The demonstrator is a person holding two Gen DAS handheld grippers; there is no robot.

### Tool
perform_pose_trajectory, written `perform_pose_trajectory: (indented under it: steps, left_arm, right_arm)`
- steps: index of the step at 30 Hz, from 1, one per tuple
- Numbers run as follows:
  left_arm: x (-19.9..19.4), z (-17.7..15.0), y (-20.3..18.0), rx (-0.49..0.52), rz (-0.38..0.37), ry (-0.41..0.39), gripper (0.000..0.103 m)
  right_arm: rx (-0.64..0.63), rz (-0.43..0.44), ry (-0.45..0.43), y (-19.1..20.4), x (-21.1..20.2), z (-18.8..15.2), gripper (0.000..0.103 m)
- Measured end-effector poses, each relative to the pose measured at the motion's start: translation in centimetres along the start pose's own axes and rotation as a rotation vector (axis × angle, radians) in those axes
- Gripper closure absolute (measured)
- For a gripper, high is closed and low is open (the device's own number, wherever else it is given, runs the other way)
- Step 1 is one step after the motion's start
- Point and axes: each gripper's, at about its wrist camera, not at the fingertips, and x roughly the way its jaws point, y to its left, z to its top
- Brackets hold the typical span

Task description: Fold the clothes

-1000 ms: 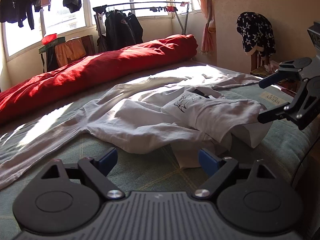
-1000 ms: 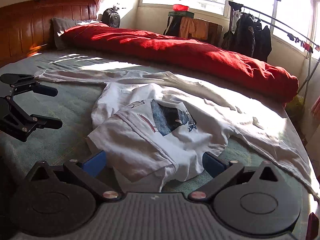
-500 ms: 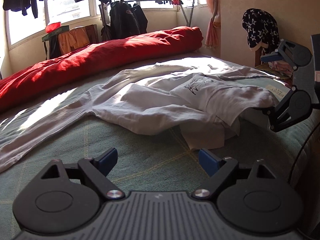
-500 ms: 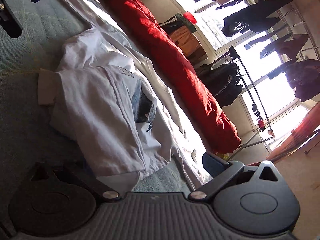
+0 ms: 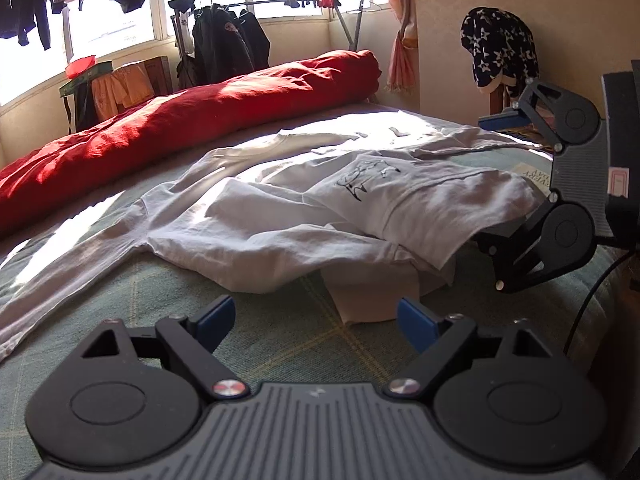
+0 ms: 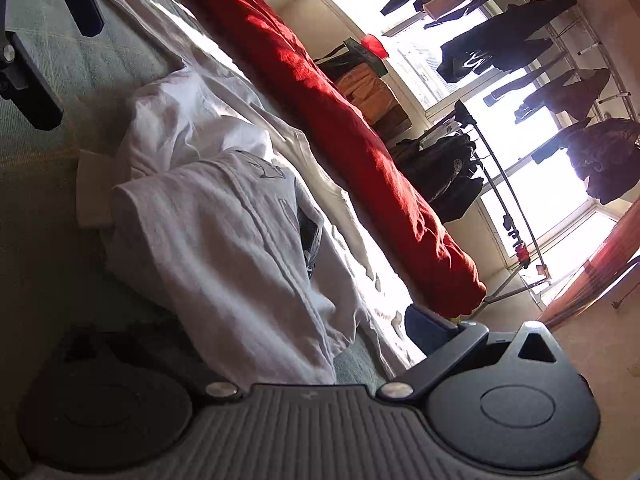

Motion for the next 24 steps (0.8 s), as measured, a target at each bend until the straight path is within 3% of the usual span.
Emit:
perform_pose_trajectory:
  steps: [5,11,18,24]
  left_arm:
    - [0.4,-0.2,0.4,-0.008,0.006,0.019,0.015]
    - [1.2,-0.3,0.5,-0.014,0.003,0.022,0.015]
    - [2.3,0.7,-1.3,0.025,-0.028,0.000,0.015]
    - [2.8,1.0,-2.4,0.062,-0.027,-0.004,0.015]
  right_arm:
    - [-0.011,-0.133,-0.037,-0.2,0.9,1.0,0.000]
    - [0.176,-0.166,0.006,-6.1,1.8,-0.3,0.000]
    - [0.353,-0.150,0.081,-11.8,4.5,-3.0,0.000]
    - [0.499,-0.084,0.229,-13.9,8.0,-5.8,0.000]
